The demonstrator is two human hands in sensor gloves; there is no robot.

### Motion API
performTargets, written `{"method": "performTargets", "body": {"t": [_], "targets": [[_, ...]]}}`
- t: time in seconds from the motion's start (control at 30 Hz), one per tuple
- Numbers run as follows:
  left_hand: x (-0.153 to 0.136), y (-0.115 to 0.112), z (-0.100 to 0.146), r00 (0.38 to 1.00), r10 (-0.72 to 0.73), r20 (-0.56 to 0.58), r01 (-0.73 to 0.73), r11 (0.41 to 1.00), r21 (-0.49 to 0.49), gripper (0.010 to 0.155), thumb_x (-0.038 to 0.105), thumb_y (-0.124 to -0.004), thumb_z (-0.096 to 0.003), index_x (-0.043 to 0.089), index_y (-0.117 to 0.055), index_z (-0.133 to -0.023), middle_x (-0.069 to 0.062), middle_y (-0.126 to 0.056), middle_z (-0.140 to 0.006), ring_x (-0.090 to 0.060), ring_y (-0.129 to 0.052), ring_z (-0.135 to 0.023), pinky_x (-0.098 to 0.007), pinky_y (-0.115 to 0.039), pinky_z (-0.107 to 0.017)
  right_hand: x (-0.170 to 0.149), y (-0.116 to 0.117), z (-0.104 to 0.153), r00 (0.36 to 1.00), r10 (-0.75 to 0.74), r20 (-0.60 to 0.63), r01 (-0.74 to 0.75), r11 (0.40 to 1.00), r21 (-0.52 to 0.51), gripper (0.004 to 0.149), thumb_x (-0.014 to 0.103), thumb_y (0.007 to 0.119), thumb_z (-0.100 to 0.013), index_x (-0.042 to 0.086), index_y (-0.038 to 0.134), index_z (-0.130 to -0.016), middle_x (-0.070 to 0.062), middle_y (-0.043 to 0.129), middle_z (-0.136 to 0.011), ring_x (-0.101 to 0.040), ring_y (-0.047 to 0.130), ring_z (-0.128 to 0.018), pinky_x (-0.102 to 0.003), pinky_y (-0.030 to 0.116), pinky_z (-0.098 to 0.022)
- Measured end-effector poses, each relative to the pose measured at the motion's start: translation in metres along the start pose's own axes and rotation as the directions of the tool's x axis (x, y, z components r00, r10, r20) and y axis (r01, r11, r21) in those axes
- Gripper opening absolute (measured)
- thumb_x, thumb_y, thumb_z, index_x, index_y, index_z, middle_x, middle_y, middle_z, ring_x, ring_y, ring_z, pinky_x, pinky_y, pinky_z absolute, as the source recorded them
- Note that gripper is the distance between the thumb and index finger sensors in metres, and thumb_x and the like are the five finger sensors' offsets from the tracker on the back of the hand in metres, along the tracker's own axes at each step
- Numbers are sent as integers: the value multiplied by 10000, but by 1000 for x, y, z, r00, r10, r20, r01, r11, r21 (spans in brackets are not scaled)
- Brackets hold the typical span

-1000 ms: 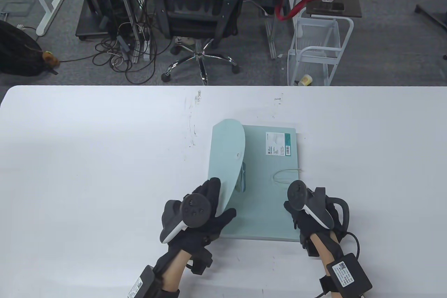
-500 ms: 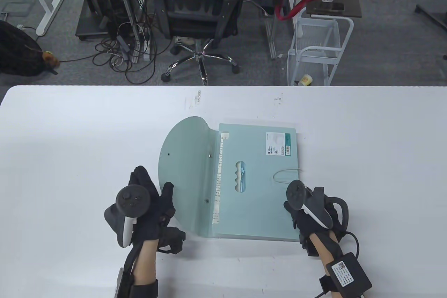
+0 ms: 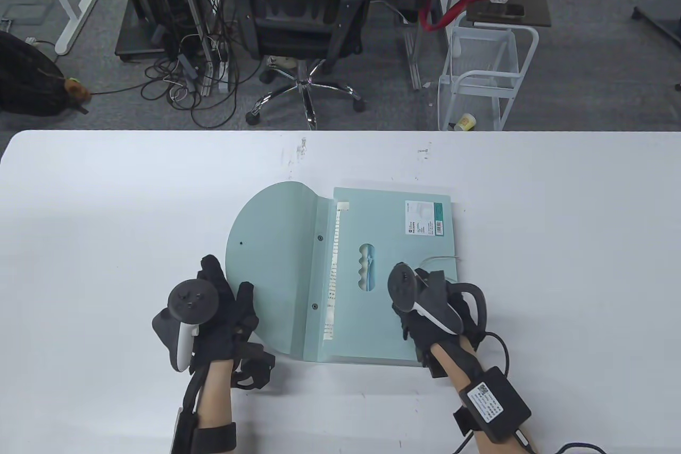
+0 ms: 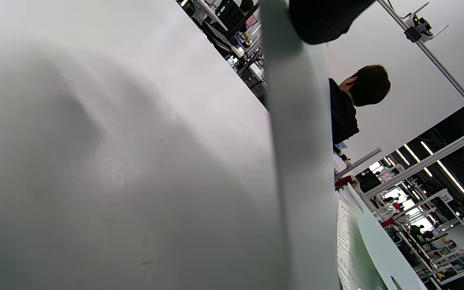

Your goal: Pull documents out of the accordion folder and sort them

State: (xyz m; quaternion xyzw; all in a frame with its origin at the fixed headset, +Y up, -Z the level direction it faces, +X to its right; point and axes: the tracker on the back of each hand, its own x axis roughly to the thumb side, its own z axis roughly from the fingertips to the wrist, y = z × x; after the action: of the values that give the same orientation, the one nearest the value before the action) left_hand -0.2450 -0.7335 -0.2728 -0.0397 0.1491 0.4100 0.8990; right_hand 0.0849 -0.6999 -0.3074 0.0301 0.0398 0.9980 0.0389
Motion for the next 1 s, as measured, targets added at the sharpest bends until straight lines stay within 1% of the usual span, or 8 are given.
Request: {"method": "performTargets", "body": {"t": [0.13,0.3,0.4,0.5,0.6,0.7,0.83,1.0], "targets": [[0,-1,0,1000,29,9,-29,999,-19,797,427,-611,-554,171,-48,-1057,-206,-182,-1139,-480,-297,-1063,-637,-316,-742,30,3,-17,996,-77,-50,79,996,47,655,448,902,-366,239,690,-949,-42,908,-781,-209,1037,-259,-381,869,-158],[0,-2,1,998,54,19,-54,998,-38,799,447,-606,-554,162,-57,-1060,-207,-196,-1140,-480,-305,-1062,-635,-324,-741,46,12,-33,986,-61,-158,65,998,18,663,566,784,-395,197,692,-939,-75,937,-711,-118,1059,-111,-305,884,-8],[1,-3,0,995,97,39,-94,994,-64,803,453,-606,-556,162,-53,-1061,-208,-203,-1142,-480,-314,-1063,-634,-332,-741,53,17,-40,978,-73,-194,88,994,69,692,586,760,-402,177,664,-952,-116,916,-715,-109,1054,-100,-300,881,1],[2,-5,0,989,140,54,-135,987,-92,800,458,-602,-559,165,-52,-1061,-205,-220,-1146,-476,-333,-1065,-632,-345,-745,61,22,-44,977,-75,-199,95,991,95,708,601,749,-401,181,649,-962,-102,926,-698,-115,1047,-101,-307,874,-6],[2,-6,0,988,143,62,-137,986,-97,795,460,-594,-560,166,-53,-1063,-204,-236,-1147,-477,-343,-1066,-633,-352,-743,63,26,-48,972,-9,-236,39,992,123,730,625,731,-398,183,632,-971,-71,947,-659,-101,1035,-93,-300,869,-8],[2,-6,0,987,143,68,-136,986,-101,784,458,-584,-562,171,-54,-1063,-201,-240,-1149,-475,-345,-1067,-632,-353,-745,65,27,-52,967,-5,-255,47,986,160,771,643,714,-396,166,592,-990,-57,938,-645,-97,1014,-79,-299,857,-7],[2,-6,0,989,130,70,-123,988,-92,779,452,-583,-562,170,-60,-1065,-202,-251,-1149,-474,-356,-1067,-633,-359,-745,57,16,-56,971,-33,-238,71,985,155,849,708,649,-350,181,541,-1007,15,904,-591,-65,929,-54,-295,828,-21],[3,-7,0,989,122,78,-115,989,-88,773,445,-581,-564,170,-62,-1066,-195,-251,-1152,-469,-353,-1072,-632,-356,-749,40,-19,-46,972,-130,-194,167,967,190,1099,859,635,-189,186,458,-1041,11,857,-652,-53,910,-103,-282,835,-35]]}}
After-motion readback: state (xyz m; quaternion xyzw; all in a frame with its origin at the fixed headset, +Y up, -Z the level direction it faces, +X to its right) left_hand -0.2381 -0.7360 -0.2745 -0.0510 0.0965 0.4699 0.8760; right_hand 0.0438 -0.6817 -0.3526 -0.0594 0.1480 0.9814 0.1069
